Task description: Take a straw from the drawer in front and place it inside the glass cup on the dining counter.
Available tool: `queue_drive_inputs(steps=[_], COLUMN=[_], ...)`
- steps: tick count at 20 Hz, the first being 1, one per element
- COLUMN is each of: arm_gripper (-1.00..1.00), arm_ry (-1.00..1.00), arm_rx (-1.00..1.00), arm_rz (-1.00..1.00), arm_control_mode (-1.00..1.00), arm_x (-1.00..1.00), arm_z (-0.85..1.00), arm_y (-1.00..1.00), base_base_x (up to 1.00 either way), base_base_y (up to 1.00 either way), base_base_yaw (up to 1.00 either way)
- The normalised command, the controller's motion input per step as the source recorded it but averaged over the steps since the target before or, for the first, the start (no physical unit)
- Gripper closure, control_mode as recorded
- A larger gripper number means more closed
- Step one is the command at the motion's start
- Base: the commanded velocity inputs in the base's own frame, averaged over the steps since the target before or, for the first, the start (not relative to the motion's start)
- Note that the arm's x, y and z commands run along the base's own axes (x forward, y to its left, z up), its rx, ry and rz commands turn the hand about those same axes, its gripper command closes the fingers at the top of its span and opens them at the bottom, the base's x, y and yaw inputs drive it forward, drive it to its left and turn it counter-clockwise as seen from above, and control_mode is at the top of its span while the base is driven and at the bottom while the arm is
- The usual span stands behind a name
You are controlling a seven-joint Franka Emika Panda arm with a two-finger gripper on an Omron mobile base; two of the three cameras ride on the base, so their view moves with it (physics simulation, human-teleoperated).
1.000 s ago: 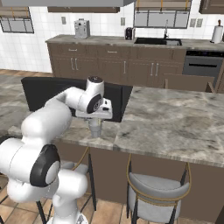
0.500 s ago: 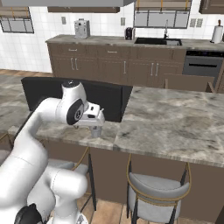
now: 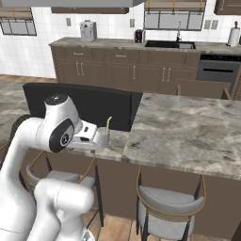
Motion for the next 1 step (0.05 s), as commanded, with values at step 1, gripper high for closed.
queue_drive_inputs(steps=[1], arm_gripper=[-1.0], arm_ry=[0.05], arm_rx=[0.01], arm_rz=[-0.07], arm_control_mode=[-1.0], arm_x=[-0.79], arm_z=[0.21], arm_y=[-0.04], base_base_x=[0.0], base_base_y=[0.0], base_base_yaw=[0.0])
